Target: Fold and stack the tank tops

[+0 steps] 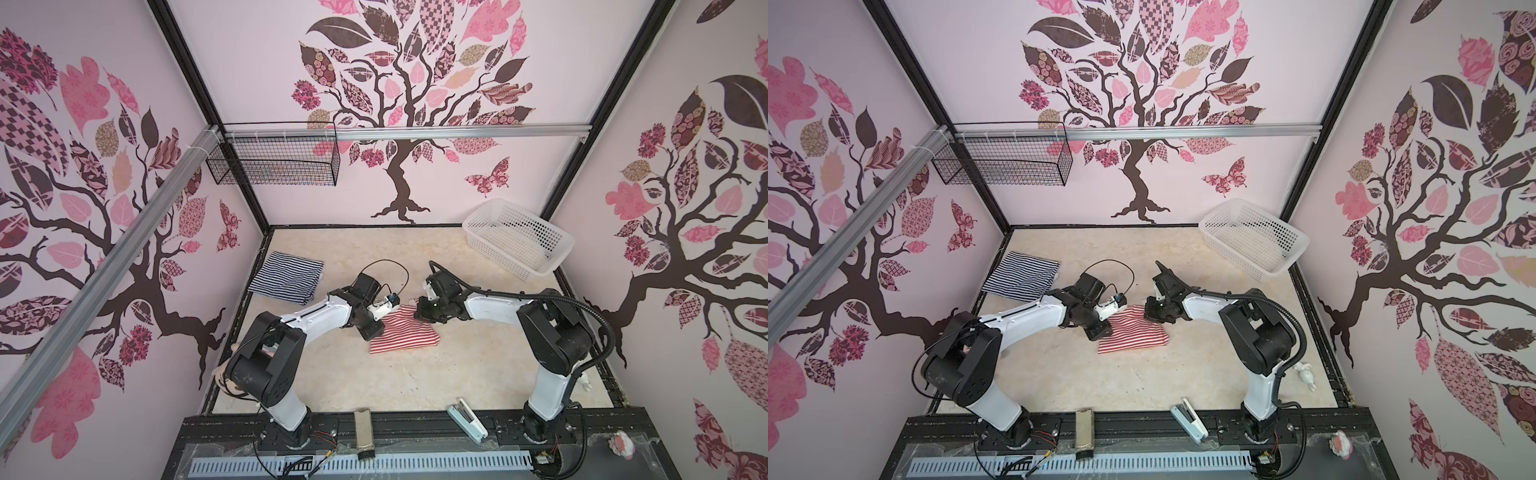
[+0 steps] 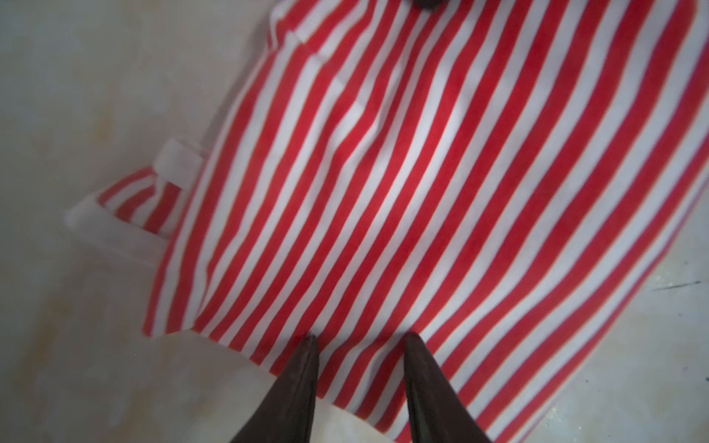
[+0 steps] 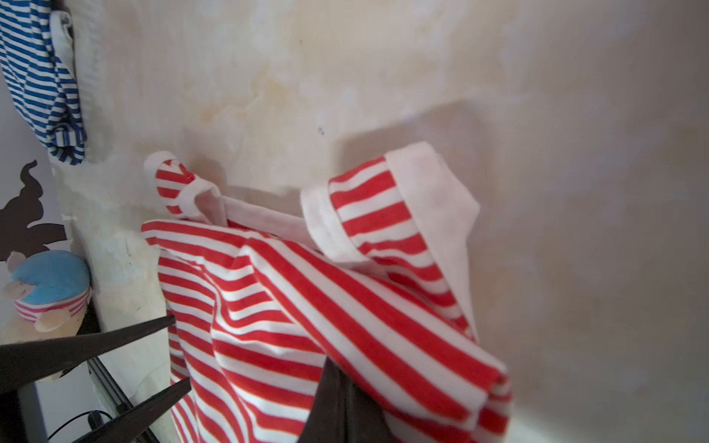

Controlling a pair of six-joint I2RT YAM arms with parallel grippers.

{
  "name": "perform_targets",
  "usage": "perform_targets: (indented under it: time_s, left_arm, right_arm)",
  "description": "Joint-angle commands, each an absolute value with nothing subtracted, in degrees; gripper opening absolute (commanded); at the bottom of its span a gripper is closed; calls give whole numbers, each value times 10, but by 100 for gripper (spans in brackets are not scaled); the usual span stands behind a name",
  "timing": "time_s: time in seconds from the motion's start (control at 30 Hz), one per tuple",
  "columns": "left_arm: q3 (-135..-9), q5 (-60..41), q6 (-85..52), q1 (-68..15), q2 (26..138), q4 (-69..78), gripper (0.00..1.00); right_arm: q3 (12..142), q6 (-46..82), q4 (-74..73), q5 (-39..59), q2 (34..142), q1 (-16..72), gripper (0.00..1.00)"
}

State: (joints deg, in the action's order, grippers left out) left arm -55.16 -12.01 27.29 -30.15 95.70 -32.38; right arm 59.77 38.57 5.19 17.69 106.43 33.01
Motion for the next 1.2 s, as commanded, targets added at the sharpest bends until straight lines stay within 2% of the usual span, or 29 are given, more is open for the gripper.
perform_targets:
  time_s: [0.0,0.1,0.27,0.37,0.4,0.5,0.6,0.7,0.83,1.07,1.17]
  left_arm:
    - [-569,-88,283,-310,982,-335,40]
    - [-573,-38,278,-315,1008,-324,39]
    - [-576,-40,275,-320,1018,-329,37]
    - [-579,-39,267,-321,1016,-329,37]
    - [-582,-39,263,-320,1014,-331,37]
    - [-591,-46,247,-298,988,-333,41]
    - [-608,-83,217,-246,938,-335,50]
    - [-626,-134,197,-180,890,-336,54]
    - [-643,-136,207,-97,879,-317,57]
    - [-743,-127,225,44,984,-331,57]
    - [-784,-113,228,73,1029,-335,57]
  right_arm:
    - [621,386,71,152,1085,311,0]
    - [629,391,73,146,1104,293,0]
    - [650,389,70,160,1144,272,0]
    - [662,377,84,156,1133,272,1]
    - [657,375,82,157,1115,277,5]
    - [651,363,95,122,1034,327,30]
    - [656,374,119,106,986,376,39]
    - [643,389,113,92,964,411,40]
    - [626,397,99,89,977,435,40]
    - [581,414,51,101,999,437,38]
    - [578,421,49,98,1022,436,37]
